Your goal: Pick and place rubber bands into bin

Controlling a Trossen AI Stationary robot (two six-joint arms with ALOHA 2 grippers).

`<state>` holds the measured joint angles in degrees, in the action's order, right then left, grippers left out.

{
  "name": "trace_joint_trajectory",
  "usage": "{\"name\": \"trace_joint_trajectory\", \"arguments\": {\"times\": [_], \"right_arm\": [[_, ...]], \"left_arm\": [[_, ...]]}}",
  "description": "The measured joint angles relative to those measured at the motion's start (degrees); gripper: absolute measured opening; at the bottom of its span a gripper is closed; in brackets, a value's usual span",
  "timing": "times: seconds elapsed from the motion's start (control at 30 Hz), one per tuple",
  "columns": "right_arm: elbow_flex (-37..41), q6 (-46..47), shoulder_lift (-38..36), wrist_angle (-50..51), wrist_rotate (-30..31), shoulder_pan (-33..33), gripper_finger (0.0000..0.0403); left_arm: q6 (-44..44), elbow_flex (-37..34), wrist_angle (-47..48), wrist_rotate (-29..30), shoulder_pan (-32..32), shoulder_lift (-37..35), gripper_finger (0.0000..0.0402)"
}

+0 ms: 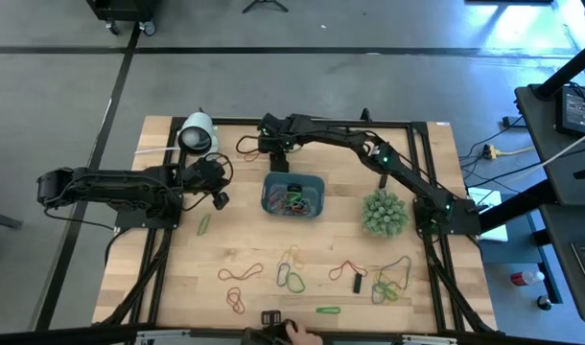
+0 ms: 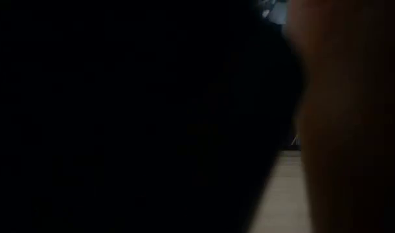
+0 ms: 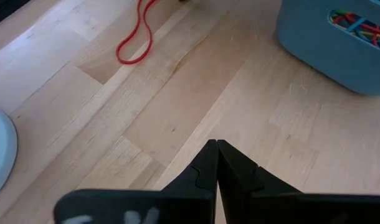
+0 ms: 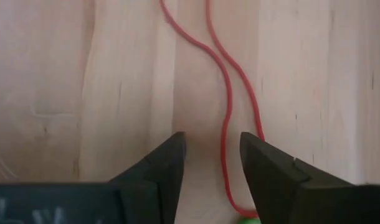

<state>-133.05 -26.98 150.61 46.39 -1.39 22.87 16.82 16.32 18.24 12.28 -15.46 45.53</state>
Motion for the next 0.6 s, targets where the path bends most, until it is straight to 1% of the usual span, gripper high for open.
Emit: {"name": "trace_joint_trajectory", "arguments": {"times": [0.43, 0.6], "right_arm": [[0.11, -0.10, 0.17, 0.12, -0.85, 0.04, 0.0157], [0.24, 5.04, 0.17, -0.86, -0.87, 0.04, 0.0175]], "left_arm": [[0.00, 0.00, 0.00, 0.02, 0.00, 0.01, 0.0002], [0.00, 0.00, 0.00, 0.02, 0.00, -0.01, 0.0002]]}}
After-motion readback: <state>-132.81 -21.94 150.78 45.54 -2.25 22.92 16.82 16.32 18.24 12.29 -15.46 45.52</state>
